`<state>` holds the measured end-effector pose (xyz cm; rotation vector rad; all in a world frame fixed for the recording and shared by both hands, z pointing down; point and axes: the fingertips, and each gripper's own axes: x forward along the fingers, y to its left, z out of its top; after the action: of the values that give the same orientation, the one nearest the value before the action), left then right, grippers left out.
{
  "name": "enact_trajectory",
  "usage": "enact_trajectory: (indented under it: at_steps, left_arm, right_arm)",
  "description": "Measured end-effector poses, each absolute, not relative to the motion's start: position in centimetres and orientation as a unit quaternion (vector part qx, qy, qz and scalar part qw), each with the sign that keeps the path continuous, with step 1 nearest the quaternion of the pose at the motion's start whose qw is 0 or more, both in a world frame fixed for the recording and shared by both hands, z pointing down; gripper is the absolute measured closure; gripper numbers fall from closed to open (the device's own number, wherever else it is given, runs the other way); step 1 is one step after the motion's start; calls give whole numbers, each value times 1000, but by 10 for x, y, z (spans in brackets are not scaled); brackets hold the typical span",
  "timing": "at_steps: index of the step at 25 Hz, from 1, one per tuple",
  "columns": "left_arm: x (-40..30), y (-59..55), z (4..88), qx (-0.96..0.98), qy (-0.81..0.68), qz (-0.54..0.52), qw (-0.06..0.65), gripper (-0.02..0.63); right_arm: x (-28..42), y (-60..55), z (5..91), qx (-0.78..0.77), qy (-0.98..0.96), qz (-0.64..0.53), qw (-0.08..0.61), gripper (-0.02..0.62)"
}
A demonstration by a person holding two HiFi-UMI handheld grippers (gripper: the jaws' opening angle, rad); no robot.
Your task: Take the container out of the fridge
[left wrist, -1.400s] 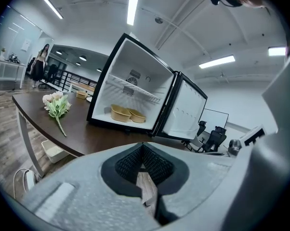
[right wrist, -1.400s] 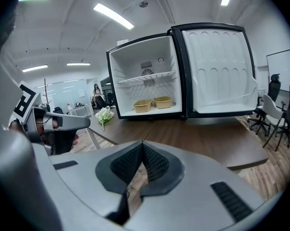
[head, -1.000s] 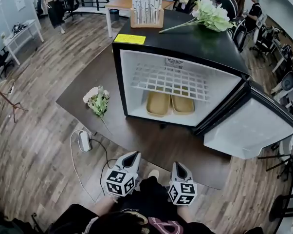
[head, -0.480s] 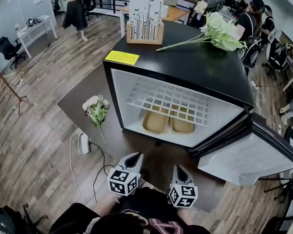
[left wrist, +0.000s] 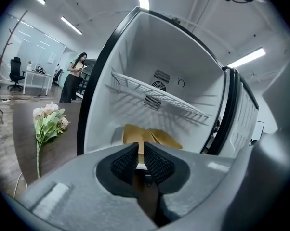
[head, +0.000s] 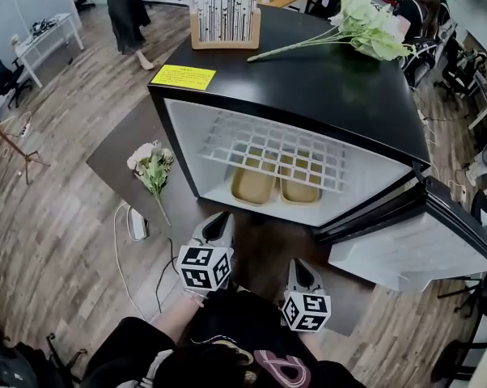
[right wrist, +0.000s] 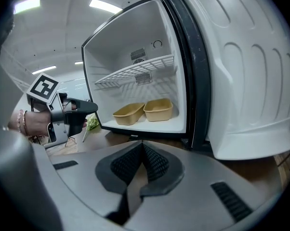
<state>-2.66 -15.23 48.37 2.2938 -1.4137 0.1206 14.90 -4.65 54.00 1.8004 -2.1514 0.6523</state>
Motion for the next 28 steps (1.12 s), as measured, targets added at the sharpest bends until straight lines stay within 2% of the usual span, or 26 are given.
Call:
enact_trajectory:
  at_steps: [3,5,15,19,28]
  left_arm:
    - [-24,-164,487,828,-508,51,231,506]
    - [-24,-173,490,827,-508,61,235,478]
    - [-23,-237,504,819,-513,119,229,472]
    - [-20,-253,518,814,-503,142,253,447]
    - [-20,-271,535,807,-498,176,265,445]
  right_arm:
    - [149,-49,537,626,-734,226,133,586]
    - [146,-54,535,628,-733,226,133,586]
    - [128,-73,527,629,-736,205,142,586]
    - [136,-77,525,642,-727,202,138,586]
    - [146,-79,525,662,-709,203,131,586]
